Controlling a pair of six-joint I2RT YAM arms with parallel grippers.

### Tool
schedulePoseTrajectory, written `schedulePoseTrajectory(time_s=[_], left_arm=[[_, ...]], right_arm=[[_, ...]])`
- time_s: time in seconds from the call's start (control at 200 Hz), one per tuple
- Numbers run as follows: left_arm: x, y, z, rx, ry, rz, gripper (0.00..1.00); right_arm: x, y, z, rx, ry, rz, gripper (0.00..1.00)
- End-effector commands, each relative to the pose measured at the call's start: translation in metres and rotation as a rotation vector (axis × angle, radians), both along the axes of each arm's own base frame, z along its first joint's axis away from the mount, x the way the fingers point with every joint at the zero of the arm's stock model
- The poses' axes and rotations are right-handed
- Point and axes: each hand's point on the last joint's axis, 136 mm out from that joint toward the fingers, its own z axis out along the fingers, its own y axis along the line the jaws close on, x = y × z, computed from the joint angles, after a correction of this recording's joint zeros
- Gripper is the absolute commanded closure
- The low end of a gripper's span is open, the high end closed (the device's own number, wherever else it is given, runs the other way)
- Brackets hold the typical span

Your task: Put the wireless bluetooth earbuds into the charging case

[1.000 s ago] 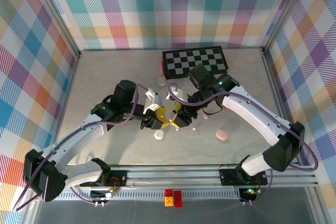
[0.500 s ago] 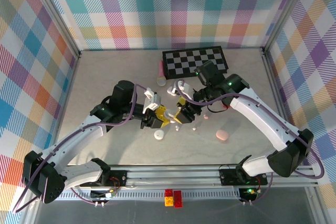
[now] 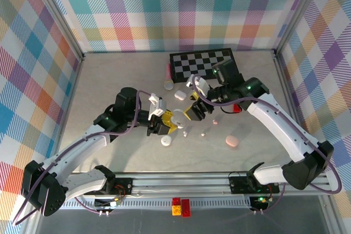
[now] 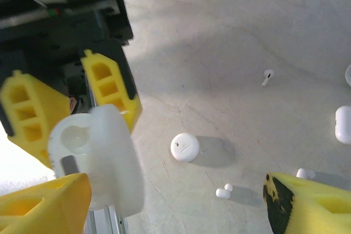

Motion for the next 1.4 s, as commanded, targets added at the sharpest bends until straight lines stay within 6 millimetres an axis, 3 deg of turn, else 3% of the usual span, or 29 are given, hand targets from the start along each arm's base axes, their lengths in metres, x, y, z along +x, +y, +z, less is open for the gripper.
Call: schedulePoseTrajectory(time_s=[0.0,0.185,0.325,0.465,0.675,0.795,0.93,1.135,1.31,1.395], left_arm=[[0.004,-0.001,0.016,-0.082,-0.051,0.027,0.69],[0.010,0.001,0.023,-0.138,-0.092,0.082,0.68],[0.015,0.003,0.030,-0.180,-0.118,0.110,0.68],[0.022,0.003,0.037,-0.211,-0.125,0.108,0.68],[0.040,0.006,0.050,-0.290,-0.136,0.132,0.68],[0.053,0.011,0.056,-0.339,-0.139,0.154,0.68],[0.062,0.015,0.063,-0.359,-0.155,0.165,0.68],[0.076,0.026,0.072,-0.397,-0.158,0.189,0.68],[0.083,0.036,0.078,-0.434,-0.159,0.211,0.68],[0.087,0.042,0.078,-0.435,-0.162,0.233,0.68]], right_arm=[[-0.015,0.003,0.028,0.105,-0.034,0.052,0.17],[-0.016,-0.006,0.060,0.281,-0.059,-0.009,0.17],[0.028,-0.038,0.058,0.350,-0.048,-0.325,0.17],[0.070,-0.084,0.016,0.308,0.014,-0.697,0.18],[0.074,-0.111,-0.055,0.208,0.197,-0.942,0.19],[0.066,-0.108,-0.102,0.164,0.379,-0.996,0.20],[0.054,-0.084,-0.138,0.176,0.523,-0.974,0.22],[0.056,-0.053,-0.178,0.083,0.579,-0.930,0.24],[0.068,-0.046,-0.207,-0.088,0.519,-0.920,0.34],[0.077,-0.037,-0.211,-0.097,0.516,-0.896,0.35]])
